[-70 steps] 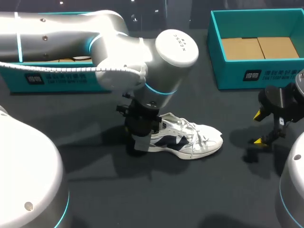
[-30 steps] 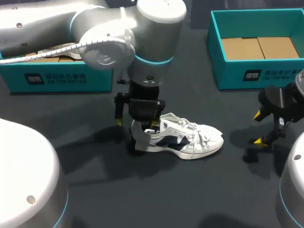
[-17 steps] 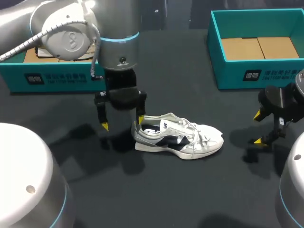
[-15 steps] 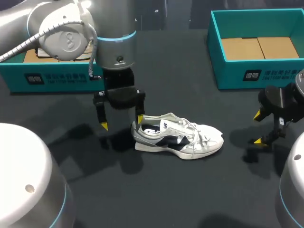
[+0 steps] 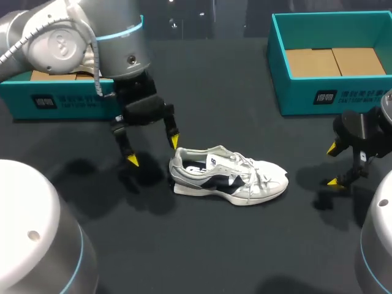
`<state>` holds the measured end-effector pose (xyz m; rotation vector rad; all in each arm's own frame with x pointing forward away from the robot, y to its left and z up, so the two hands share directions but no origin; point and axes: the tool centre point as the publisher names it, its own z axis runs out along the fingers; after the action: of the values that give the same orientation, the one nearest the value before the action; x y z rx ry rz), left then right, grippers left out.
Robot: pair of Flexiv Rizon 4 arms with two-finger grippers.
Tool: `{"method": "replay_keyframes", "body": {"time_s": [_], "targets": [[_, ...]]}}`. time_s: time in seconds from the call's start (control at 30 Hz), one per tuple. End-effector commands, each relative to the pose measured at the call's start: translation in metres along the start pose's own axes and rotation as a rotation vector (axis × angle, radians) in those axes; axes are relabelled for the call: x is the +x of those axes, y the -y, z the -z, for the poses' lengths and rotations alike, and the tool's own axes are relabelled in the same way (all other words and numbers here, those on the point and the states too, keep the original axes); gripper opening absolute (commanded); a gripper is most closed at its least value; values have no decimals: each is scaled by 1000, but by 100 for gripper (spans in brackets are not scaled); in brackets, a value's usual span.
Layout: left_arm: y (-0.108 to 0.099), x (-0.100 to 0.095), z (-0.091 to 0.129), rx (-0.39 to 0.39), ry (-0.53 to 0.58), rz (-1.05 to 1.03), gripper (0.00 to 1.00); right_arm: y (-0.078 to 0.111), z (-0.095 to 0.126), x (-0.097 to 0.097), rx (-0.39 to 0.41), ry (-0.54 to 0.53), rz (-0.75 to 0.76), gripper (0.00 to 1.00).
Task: Take the shoe out of the shoebox, open the shoe tongue, remove and reinsert the insole, then place the shoe into the shoebox
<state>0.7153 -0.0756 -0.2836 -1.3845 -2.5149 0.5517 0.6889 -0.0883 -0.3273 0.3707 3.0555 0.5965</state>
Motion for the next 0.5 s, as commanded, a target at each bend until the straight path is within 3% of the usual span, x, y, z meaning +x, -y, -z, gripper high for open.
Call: {"method": "replay_keyframes", "body": {"time_s": [0.03, 0.17, 0.5], "targets": [[-12, 17, -10, 184, 267, 105, 100, 0, 0, 2, 1, 3, 0, 100], [-21, 24, -21, 239, 397, 165, 100, 0, 0, 2, 1, 3, 0, 100], [-25, 25, -20, 236, 379, 200, 100, 0, 0, 2, 1, 3, 0, 100]]}}
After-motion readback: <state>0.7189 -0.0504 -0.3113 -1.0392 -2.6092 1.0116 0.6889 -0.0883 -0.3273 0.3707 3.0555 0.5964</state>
